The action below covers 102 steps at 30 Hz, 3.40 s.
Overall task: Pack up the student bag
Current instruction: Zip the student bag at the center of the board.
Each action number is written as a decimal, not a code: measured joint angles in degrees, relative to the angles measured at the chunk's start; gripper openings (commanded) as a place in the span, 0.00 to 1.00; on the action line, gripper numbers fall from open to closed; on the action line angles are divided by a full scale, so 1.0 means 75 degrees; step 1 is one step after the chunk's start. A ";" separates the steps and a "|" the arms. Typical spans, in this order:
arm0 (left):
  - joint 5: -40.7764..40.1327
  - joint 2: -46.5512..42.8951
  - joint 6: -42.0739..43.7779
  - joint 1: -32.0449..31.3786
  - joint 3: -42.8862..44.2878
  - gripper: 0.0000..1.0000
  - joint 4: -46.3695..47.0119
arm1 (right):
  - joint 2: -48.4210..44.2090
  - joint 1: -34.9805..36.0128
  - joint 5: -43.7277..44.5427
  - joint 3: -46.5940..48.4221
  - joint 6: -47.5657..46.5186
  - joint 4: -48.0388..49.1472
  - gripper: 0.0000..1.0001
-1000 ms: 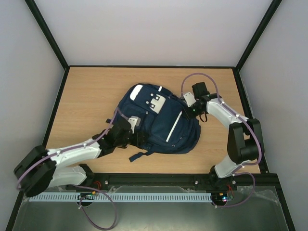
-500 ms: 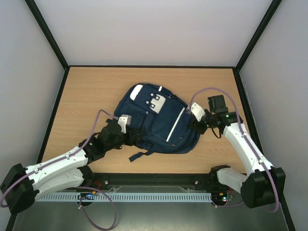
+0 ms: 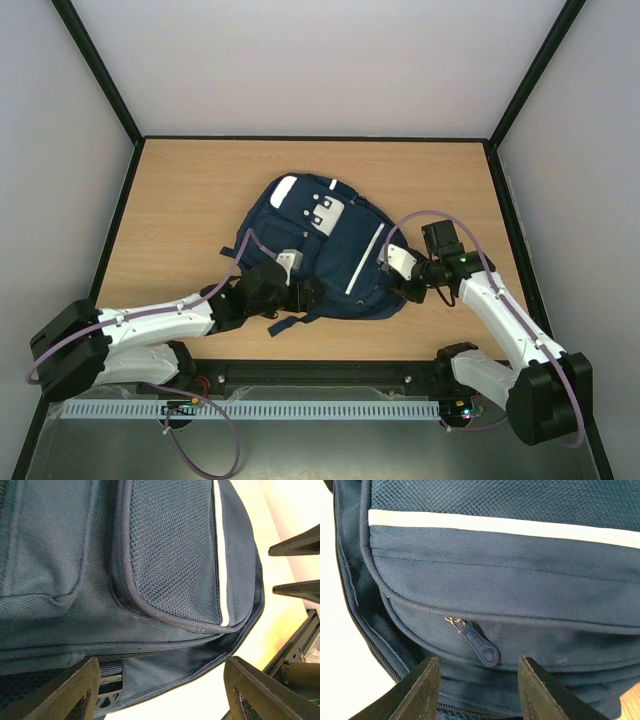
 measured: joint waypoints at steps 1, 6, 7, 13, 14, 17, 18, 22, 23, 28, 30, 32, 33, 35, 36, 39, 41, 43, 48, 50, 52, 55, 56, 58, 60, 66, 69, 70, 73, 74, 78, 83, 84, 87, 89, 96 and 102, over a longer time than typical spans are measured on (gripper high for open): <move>0.0000 0.0085 -0.0070 -0.0044 0.0009 0.69 0.0079 | 0.0020 0.0082 0.0041 -0.0041 -0.0026 0.0052 0.43; 0.0003 0.0501 -0.0388 -0.0195 0.0096 0.68 0.0472 | 0.0143 0.0510 0.0318 -0.0262 -0.0058 0.0414 0.43; 0.0003 0.0592 -0.0437 -0.0224 0.0128 0.68 0.0522 | 0.0184 0.0583 0.0373 -0.0280 -0.0058 0.0472 0.42; 0.0017 0.1040 -0.0641 -0.0373 0.0268 0.66 0.0866 | 0.0472 0.0866 0.0644 -0.0341 -0.0064 0.0889 0.37; 0.0020 0.1093 -0.0670 -0.0388 0.0289 0.66 0.0915 | 0.0507 0.0883 0.0685 -0.0367 -0.0085 0.0938 0.36; 0.0020 0.1198 -0.0737 -0.0408 0.0309 0.65 0.1029 | 0.0571 0.0921 0.0793 -0.0490 -0.0140 0.1014 0.36; 0.0015 0.1212 -0.0749 -0.0414 0.0309 0.64 0.1049 | 0.0571 0.0924 0.0819 -0.0539 -0.0169 0.1029 0.36; 0.0009 0.1285 -0.0801 -0.0434 0.0318 0.62 0.1172 | 0.0565 0.0927 0.0930 -0.0749 -0.0198 0.1236 0.32; 0.0009 0.1323 -0.0819 -0.0434 0.0338 0.61 0.1201 | 0.0560 0.0933 0.0956 -0.0799 -0.0187 0.1314 0.31; 0.0012 0.1507 -0.0854 -0.0437 0.0423 0.61 0.1311 | 0.0560 0.0968 0.1011 -0.0924 -0.0108 0.1580 0.19; 0.0009 0.1539 -0.0874 -0.0437 0.0423 0.61 0.1311 | 0.0560 0.0979 0.1008 -0.0938 -0.0058 0.1626 0.13; 0.0003 0.1553 -0.0886 -0.0437 0.0423 0.61 0.1309 | 0.0560 0.0991 0.1003 -0.0938 -0.0015 0.1629 0.10; 0.0000 0.1553 -0.0895 -0.0437 0.0423 0.61 0.1311 | 0.0557 0.1008 0.1003 -0.0935 -0.0020 0.1626 0.09; -0.0017 0.1556 -0.0938 -0.0437 0.0423 0.61 0.1311 | 0.0516 0.1017 0.0985 -0.0935 0.0003 0.1588 0.06; -0.0029 0.1556 -0.0970 -0.0437 0.0423 0.60 0.1314 | 0.0458 0.1026 0.0970 -0.0921 0.0006 0.1510 0.05; -0.0073 0.1562 -0.1116 -0.0437 0.0423 0.56 0.1387 | 0.0219 0.1046 0.0968 -0.0860 0.0009 0.1282 0.03; -0.0079 0.1582 -0.1227 -0.0437 0.0423 0.53 0.1513 | 0.0055 0.1058 0.0965 -0.0799 0.0035 0.1102 0.02; -0.0070 0.1647 -0.1326 -0.0449 0.0423 0.53 0.1676 | -0.0050 0.1078 0.0965 -0.0726 0.0079 0.0938 0.02; 0.0017 0.1912 -0.1507 -0.0609 0.0428 0.52 0.1944 | -0.0166 0.1271 0.0994 -0.0679 0.0294 0.0656 0.01; 0.0047 0.2020 -0.1582 -0.0688 0.0478 0.52 0.1953 | -0.0219 0.1437 0.1061 -0.0679 0.0425 0.0624 0.01; 0.0061 0.2107 -0.1696 -0.0731 0.0522 0.50 0.1999 | -0.0262 0.1635 0.1122 -0.0679 0.0551 0.0600 0.01; 0.0058 0.2212 -0.1906 -0.0749 0.0533 0.47 0.2095 | -0.0286 0.2005 0.1204 -0.0679 0.0813 0.0583 0.01; 0.0058 0.2247 -0.1964 -0.0749 0.0533 0.46 0.2130 | -0.0286 0.2124 0.1230 -0.0679 0.0886 0.0583 0.01; 0.0058 0.2326 -0.2130 -0.0749 0.0533 0.43 0.2261 | -0.0286 0.2369 0.1311 -0.0679 0.1064 0.0583 0.01; 0.0050 0.2378 -0.2261 -0.0749 0.0533 0.35 0.2340 | -0.0286 0.2634 0.1396 -0.0679 0.1247 0.0583 0.01; -0.0015 0.2457 -0.2521 -0.0752 0.0536 0.03 0.2535 | -0.0242 0.3107 0.1722 -0.0676 0.1702 0.0586 0.01; -0.0096 0.2445 -0.2600 -0.0752 0.0533 0.02 0.2562 | -0.0172 0.3156 0.1789 -0.0600 0.1836 0.0551 0.01; -0.0131 0.2416 -0.2614 -0.0752 0.0530 0.02 0.2547 | -0.0154 0.3168 0.1816 -0.0557 0.1868 0.0519 0.01; -0.0221 0.2154 -0.2617 -0.0755 0.0460 0.02 0.2425 | -0.0134 0.3191 0.1897 -0.0417 0.1903 0.0405 0.01; -0.0265 0.2028 -0.2614 -0.0755 0.0414 0.02 0.2366 | -0.0119 0.3188 0.1944 -0.0367 0.1900 0.0350 0.01; -0.0434 0.1346 -0.2562 -0.0746 0.0131 0.02 0.1900 | 0.0026 0.2952 0.1976 -0.0184 0.1862 0.0265 0.01; -0.0519 0.0600 -0.2457 -0.0685 -0.0181 0.02 0.1291 | 0.0245 0.2142 0.1909 0.0038 0.1652 0.0248 0.01; -0.0516 0.0501 -0.2413 -0.0676 -0.0204 0.02 0.1177 | 0.0318 0.2005 0.1891 0.0082 0.1594 0.0248 0.01; -0.0490 0.0289 -0.2267 -0.0662 -0.0245 0.02 0.0860 | 0.0612 0.1699 0.1859 0.0201 0.1454 0.0283 0.01; -0.0458 0.0216 -0.2183 -0.0647 -0.0251 0.02 0.0682 | 0.0851 0.1580 0.1888 0.0274 0.1370 0.0335 0.01; -0.0452 -0.0192 -0.2014 -0.0615 -0.0507 0.02 0.0239 | 0.1845 0.1026 0.1944 0.0708 0.1166 0.0487 0.01; -0.0425 -0.0458 -0.1865 -0.0589 -0.0624 0.02 0.0044 | 0.2445 0.0592 0.1988 0.1078 0.0970 0.0638 0.01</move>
